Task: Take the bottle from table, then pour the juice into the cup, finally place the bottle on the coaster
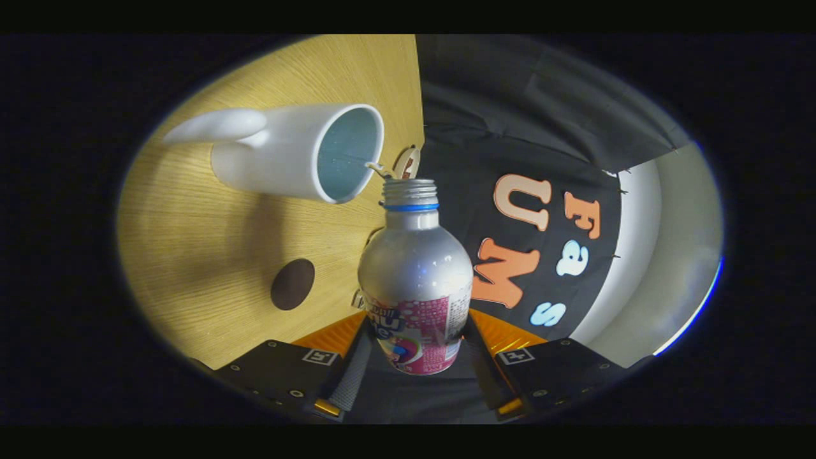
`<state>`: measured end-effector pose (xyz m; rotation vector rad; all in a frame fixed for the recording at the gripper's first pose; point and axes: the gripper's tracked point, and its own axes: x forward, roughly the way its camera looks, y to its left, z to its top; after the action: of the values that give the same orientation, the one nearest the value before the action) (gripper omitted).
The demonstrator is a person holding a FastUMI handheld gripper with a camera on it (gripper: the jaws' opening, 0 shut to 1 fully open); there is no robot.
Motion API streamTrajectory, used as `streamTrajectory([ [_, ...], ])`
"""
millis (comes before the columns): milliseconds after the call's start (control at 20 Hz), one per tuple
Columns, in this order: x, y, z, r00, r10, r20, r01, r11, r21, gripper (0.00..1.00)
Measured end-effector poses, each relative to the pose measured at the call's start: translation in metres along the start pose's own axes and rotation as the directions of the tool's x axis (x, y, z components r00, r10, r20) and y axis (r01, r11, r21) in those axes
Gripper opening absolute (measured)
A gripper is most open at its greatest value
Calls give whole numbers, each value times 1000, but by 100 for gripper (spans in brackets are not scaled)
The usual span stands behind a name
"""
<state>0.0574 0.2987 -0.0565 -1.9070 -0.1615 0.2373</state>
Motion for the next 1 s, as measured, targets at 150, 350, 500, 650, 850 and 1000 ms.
streamTrajectory([
  [150, 0, -2, -1, 1000, 0, -1, 0, 1000, -13, 76],
  [350, -1, 0, -4, 1000, 10, -2, -10, 1000, -4, 75],
  [500, -1, -3, -4, 1000, 6, -3, -6, 1000, -18, 76],
  [650, -2, -5, -3, 1000, 4, 0, -4, 1000, -29, 75],
  [850, 0, -6, -1, 1000, 11, 9, -11, 999, -44, 75],
  [1000, 0, -6, 0, 1000, 16, 13, -15, 999, -51, 75],
])
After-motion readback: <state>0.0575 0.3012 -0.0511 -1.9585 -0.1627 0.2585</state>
